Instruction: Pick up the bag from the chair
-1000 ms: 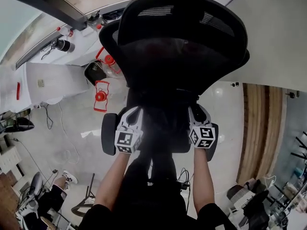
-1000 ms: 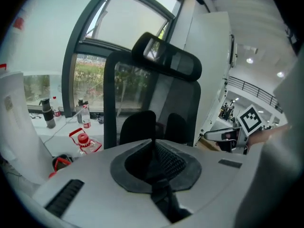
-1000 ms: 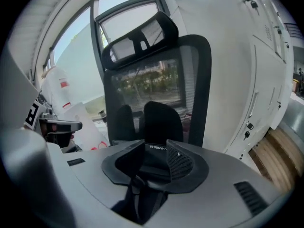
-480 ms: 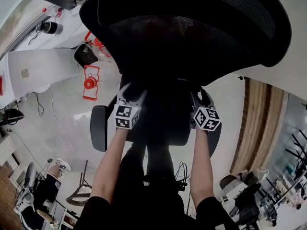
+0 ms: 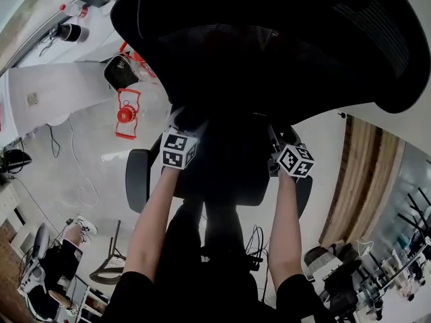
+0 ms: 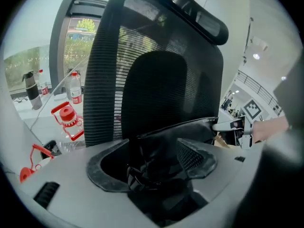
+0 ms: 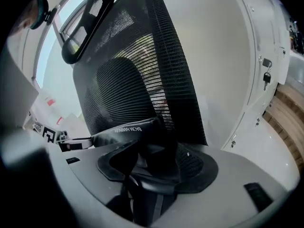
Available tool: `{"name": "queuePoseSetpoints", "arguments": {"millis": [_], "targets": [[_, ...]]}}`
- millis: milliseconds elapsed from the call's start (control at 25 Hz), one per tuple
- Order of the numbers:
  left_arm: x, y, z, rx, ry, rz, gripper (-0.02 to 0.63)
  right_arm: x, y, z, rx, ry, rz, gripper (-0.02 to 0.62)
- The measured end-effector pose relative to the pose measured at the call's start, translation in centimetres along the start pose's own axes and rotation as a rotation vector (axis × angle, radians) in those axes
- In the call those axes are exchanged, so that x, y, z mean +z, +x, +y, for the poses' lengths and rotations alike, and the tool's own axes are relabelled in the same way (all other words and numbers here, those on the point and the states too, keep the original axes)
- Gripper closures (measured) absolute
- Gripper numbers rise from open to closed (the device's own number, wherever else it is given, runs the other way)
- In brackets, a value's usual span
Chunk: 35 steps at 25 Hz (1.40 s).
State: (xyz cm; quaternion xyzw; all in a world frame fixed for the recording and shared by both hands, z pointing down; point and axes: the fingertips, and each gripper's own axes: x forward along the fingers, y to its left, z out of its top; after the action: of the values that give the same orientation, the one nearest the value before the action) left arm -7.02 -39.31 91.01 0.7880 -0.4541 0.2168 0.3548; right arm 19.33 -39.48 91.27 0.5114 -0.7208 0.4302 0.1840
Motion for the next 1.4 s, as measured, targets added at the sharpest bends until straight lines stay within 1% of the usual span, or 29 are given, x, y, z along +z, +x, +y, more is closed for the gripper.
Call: {"name": "queuePoseSetpoints", "arguments": {"millis": [80, 160, 200, 240, 320, 400, 480, 640, 840, 1000, 1120, 1280, 1400], "targets": [[-0.2, 0.1, 0.5, 0.003, -0.002, -0.001, 0.319, 0.0, -0.1, 0.0, 0.008, 0.0, 0.003, 0.373], [0.0, 0.3, 0.6, -0.005, 0.014, -0.014, 0.322, 0.0, -0.1, 0.2, 0.016, -0.006, 0.001, 0.374], [0.1, 0.3, 0.5, -0.01, 0.019, -0.02, 0.345, 0.0, -0.1, 0.3, 0.019, -0.009, -0.002, 0.386], [0.2, 0.4, 0.5, -0.013, 0.016, -0.025, 0.413, 0.0, 0.1, 0.4, 0.018, -0.009, -0.004, 0.419], [0.3, 0.3, 0.5, -0.013, -0.018, -0.031, 0.426, -0.1, 0.3, 0.4, 0.005, 0.0, -0.004, 0.426], [0.3, 0.1, 0.5, -0.012, -0.043, -0.031, 0.454, 0.0, 0.4, 0.4, -0.003, 0.011, -0.007, 0.432], [0.1, -0.3, 0.4, -0.007, -0.017, -0.022, 0.481, -0.1, 0.3, 0.3, -0.005, 0.012, -0.011, 0.45], [-0.5, -0.9, 0.0, 0.001, 0.067, -0.004, 0.512, -0.5, -0.1, 0.4, -0.011, 0.0, -0.009, 0.493], [-0.3, -1.7, -0.8, -0.006, 0.085, -0.01, 0.528, -0.6, -1.2, 0.6, -0.021, -0.031, -0.018, 0.522], [0.5, -3.3, -1.9, -0.01, 0.101, -0.036, 0.534, -0.3, -3.1, 1.4, -0.014, -0.052, -0.038, 0.538], [1.1, -4.6, -2.2, -0.005, 0.089, -0.058, 0.535, 0.2, -4.2, 2.6, 0.0, -0.077, -0.058, 0.546], [1.2, -6.9, -2.2, 0.006, 0.071, -0.074, 0.538, 0.3, -4.8, 4.3, 0.013, -0.111, -0.056, 0.549], [1.3, -8.8, -2.8, 0.0, 0.065, -0.101, 0.541, 0.3, -6.3, 5.6, 0.015, -0.122, -0.072, 0.552]]}}
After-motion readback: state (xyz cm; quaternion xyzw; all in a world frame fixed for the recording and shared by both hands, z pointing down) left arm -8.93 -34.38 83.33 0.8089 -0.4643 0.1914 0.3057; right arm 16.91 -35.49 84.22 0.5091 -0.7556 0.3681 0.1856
